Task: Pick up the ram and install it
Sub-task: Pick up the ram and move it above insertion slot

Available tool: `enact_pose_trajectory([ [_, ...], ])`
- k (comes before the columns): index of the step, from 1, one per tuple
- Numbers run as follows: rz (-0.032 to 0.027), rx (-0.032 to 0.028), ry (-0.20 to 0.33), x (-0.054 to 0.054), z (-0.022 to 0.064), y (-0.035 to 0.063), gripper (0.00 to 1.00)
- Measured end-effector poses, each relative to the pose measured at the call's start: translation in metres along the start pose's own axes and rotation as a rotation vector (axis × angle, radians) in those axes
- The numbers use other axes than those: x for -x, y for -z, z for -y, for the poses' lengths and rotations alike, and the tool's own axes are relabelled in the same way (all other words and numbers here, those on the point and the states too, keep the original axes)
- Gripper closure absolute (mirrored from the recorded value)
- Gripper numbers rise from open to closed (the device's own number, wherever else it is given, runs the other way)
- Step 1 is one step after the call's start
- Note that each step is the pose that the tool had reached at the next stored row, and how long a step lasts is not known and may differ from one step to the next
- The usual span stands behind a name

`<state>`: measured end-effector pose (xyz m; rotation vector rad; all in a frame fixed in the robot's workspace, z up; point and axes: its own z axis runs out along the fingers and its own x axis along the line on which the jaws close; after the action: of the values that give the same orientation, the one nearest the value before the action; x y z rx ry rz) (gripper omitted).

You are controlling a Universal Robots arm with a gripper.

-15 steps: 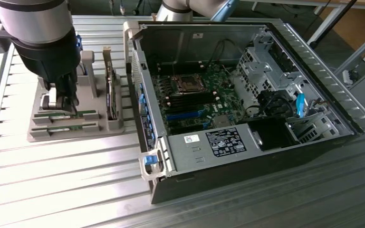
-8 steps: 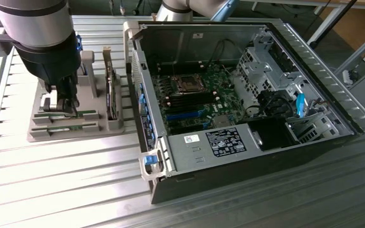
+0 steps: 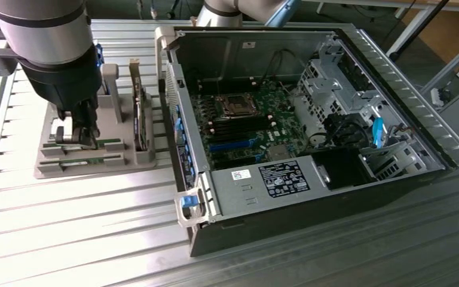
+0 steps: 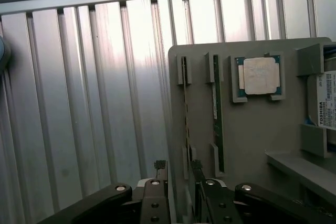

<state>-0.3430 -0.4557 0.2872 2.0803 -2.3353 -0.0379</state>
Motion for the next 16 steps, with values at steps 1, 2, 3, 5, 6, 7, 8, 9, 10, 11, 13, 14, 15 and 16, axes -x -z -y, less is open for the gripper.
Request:
enact_pose_trajectory([
  [1, 0.0000, -0.0001, 0.000, 0.000, -0.0001, -0.0006, 0.71],
  [2, 0.0000, 0.0000, 0.000, 0.000, -0.0002, -0.0016, 0.71],
  [3, 0.0001, -0.0001, 0.000, 0.000, -0.0002, -0.0030, 0.71],
  [5, 0.0000, 0.0000, 0.000, 0.000, -0.0002, -0.0059, 0.71],
  [6, -0.0001, 0.0001, 0.000, 0.001, -0.0002, -0.0074, 0.71],
  [7, 0.0000, 0.0000, 0.000, 0.001, -0.0002, -0.0087, 0.71],
  [8, 0.0000, 0.0000, 0.000, 0.001, -0.0002, -0.0096, 0.71],
  [9, 0.0000, 0.0000, 0.000, 0.001, -0.0002, -0.0104, 0.71],
  [10, 0.0000, 0.0000, 0.000, 0.001, -0.0002, -0.0118, 0.71],
  [11, 0.0000, 0.0000, 0.000, 0.001, -0.0002, -0.0125, 0.71],
  [13, 0.0000, 0.0000, 0.000, 0.001, -0.0002, -0.0135, 0.71],
  [14, 0.0000, 0.0000, 0.000, 0.001, -0.0001, -0.0145, 0.71],
  [15, 0.0000, 0.0000, 0.000, 0.002, -0.0001, -0.0151, 0.71],
  [16, -0.0001, 0.0001, 0.000, 0.002, -0.0001, -0.0157, 0.71],
])
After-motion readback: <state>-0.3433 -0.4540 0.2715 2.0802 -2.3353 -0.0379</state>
